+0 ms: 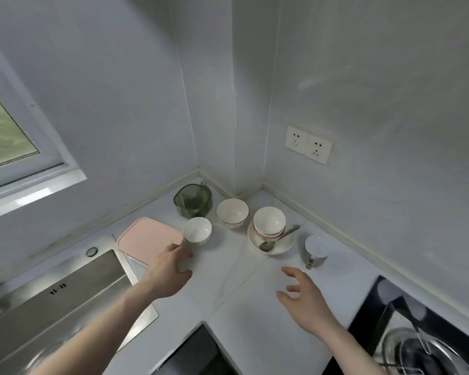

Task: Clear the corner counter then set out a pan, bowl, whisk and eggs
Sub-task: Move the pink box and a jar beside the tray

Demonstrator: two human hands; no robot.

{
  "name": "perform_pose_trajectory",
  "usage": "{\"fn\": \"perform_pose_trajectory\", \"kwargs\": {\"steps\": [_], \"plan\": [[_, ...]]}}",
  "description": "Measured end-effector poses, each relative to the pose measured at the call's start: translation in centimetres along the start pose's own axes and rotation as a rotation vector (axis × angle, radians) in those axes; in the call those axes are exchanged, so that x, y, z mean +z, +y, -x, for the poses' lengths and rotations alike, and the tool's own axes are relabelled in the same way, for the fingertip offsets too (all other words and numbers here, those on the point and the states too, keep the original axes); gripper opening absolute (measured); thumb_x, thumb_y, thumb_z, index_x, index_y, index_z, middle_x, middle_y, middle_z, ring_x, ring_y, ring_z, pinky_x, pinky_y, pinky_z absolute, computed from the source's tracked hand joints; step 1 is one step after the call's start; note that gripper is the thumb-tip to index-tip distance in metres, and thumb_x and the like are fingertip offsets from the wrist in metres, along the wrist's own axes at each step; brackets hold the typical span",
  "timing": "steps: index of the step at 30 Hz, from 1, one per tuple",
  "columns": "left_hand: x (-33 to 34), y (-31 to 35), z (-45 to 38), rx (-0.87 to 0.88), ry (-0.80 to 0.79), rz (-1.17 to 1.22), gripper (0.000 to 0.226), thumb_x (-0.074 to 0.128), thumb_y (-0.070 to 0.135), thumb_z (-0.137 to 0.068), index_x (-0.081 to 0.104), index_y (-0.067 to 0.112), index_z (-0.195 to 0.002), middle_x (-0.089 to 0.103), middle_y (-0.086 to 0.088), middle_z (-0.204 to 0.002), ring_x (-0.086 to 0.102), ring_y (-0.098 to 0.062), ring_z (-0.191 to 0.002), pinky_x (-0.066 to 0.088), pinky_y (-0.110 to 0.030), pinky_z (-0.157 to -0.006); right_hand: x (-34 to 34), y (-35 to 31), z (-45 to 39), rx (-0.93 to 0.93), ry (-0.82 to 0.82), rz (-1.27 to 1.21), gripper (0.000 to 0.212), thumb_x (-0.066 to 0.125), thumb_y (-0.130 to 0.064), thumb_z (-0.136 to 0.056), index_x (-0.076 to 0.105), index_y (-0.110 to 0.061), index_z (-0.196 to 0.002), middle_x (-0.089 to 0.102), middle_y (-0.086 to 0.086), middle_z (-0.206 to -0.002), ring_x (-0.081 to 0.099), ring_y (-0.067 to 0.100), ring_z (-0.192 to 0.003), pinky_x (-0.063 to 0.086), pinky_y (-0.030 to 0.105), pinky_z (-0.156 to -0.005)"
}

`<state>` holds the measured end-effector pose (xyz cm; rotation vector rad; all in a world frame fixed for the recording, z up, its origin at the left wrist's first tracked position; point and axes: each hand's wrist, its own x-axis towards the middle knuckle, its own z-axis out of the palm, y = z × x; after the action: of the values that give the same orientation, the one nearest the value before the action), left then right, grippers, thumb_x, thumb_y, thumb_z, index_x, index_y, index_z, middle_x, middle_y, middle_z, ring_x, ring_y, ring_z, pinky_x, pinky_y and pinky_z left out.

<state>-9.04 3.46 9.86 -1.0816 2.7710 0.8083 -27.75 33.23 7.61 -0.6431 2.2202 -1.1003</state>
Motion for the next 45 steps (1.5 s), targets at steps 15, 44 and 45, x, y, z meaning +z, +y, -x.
{"fn": "perform_pose_trajectory", "kwargs": {"steps": [15,44,45], "plan": [[-0.9,-6.0,-12.0,-0.054,-0.016,-0.023,0.046,0.069,0.033,-0.088,0.060,0.021,-0.131,0.051,-0.009,-0.141,0.052,-0.029,-0.127,0.041,-0.039,-0.108,2.8,2.3,-5.9,0.302,0.375,-0.170,0.042,0.068,-0.015,-0.091,0.054,-0.023,-0.130,0.056,-0.004,-0.129,0.066,0.006,-0.090,0.046,0.020,-0.063],[-0.1,-20.0,-12.3,-0.846,-0.049,0.568,0.082,0.088,0.035,-0.070,0.042,0.005,-0.130,0.059,-0.019,-0.123,0.061,-0.035,-0.112,0.052,-0.038,-0.091,0.2,4.6,-14.1,0.726,0.368,-0.642,0.039,0.059,-0.013,-0.100,0.052,-0.012,-0.138,0.052,0.004,-0.124,0.063,0.027,-0.102,0.055,0.032,-0.068],[0.0,-19.8,-11.9,-0.853,-0.089,0.605,0.074,0.086,0.034,-0.071,0.045,0.003,-0.124,0.062,-0.019,-0.119,0.064,-0.035,-0.109,0.052,-0.036,-0.084,0.3,4.6,-14.1,0.729,0.372,-0.657,0.039,0.059,-0.013,-0.100,0.052,-0.011,-0.138,0.053,0.004,-0.124,0.063,0.027,-0.101,0.055,0.032,-0.067]]}}
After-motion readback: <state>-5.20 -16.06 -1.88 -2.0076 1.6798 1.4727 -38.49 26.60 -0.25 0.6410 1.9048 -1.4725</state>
